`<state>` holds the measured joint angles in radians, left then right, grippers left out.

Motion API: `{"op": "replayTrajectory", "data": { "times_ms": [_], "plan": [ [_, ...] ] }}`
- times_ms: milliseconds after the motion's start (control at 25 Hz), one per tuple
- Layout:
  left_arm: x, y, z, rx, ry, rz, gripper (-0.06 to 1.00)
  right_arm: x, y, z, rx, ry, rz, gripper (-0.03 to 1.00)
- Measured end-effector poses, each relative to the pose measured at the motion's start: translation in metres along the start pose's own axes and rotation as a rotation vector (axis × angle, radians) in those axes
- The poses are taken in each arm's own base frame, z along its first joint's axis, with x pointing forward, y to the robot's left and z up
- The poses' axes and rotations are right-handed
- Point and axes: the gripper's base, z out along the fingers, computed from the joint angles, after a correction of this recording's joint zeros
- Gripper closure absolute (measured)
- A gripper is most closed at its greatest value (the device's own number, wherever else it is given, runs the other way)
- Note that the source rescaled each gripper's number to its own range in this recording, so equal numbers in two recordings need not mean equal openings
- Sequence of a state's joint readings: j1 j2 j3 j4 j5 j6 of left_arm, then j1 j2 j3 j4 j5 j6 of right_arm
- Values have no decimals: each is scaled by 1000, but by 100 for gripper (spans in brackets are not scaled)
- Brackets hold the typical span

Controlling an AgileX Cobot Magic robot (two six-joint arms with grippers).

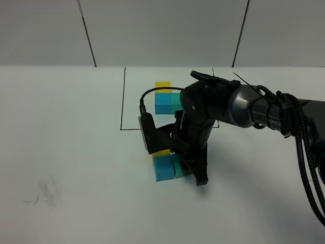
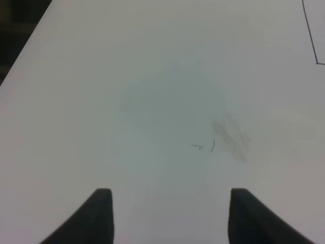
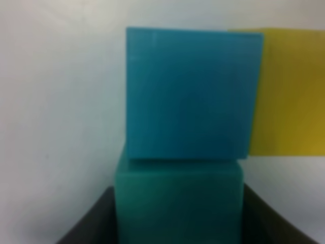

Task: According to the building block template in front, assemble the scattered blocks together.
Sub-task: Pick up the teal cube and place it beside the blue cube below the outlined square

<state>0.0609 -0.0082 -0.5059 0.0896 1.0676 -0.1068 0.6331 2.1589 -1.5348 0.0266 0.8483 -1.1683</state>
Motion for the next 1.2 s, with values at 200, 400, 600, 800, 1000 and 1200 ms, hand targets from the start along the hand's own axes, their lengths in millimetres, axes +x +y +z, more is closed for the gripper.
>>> {"op": "replayTrajectory", "data": {
  "times_ms": [200, 400, 600, 800, 1000, 1200],
  "plan": [
    [0, 0, 0, 0, 0, 0, 82, 0, 0, 2, 0, 0, -5, 68],
    [0, 0, 0, 0, 0, 0, 82, -1, 0, 2, 5, -2, -17, 68],
    [0, 0, 0, 0, 0, 0, 82, -1, -1, 4, 11, -4, -52, 68],
    [0, 0, 0, 0, 0, 0, 82, -1, -1, 9, -9, 1, -45, 68],
    [0, 0, 0, 0, 0, 0, 82, -3, -4, 10, -32, 3, -12, 68],
    [0, 0, 0, 0, 0, 0, 82, -4, -5, 10, -58, 8, -42, 68]
  ]
}}
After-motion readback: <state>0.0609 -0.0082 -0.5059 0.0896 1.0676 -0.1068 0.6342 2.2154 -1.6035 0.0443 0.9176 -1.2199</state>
